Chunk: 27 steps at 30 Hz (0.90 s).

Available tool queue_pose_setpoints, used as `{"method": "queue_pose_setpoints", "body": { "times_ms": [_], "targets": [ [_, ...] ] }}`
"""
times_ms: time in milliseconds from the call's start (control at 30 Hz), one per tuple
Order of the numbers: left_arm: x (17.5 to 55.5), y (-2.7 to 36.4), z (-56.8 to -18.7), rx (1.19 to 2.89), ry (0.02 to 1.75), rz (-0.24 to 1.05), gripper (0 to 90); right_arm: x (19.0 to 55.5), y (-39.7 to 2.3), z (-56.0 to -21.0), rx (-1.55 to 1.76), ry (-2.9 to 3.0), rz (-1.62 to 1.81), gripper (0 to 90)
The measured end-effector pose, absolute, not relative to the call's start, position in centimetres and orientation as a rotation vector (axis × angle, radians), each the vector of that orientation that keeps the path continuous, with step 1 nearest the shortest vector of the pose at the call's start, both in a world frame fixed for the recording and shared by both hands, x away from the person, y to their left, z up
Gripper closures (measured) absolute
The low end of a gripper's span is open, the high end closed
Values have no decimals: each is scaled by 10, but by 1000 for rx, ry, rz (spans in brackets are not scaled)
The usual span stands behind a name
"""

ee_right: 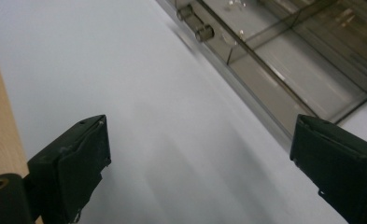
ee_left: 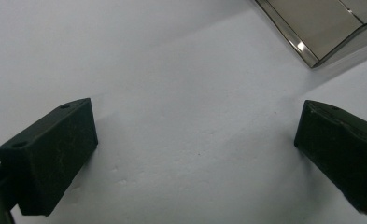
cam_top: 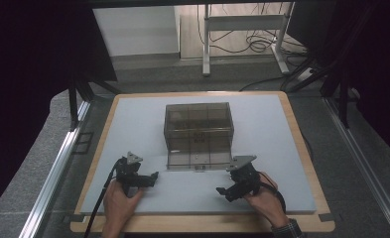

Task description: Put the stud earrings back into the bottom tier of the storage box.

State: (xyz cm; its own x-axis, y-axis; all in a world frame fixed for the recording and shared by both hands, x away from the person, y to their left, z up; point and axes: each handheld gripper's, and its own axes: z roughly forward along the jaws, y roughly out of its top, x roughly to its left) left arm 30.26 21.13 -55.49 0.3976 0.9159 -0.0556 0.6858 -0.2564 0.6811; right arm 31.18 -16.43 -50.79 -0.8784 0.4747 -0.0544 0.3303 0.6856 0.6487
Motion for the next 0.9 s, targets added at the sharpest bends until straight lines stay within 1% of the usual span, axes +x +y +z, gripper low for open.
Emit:
{"method": "queue_pose_setpoints", "body": {
  "times_ms": [567,900],
  "targets": [
    [303,211,-555,2028,1363,471,0,305,-183,-535,699,2646,1004,24],
    [303,211,-555,2023,1365,471,0,304,-185,-538,700,2628,1037,22]
  ]
}}
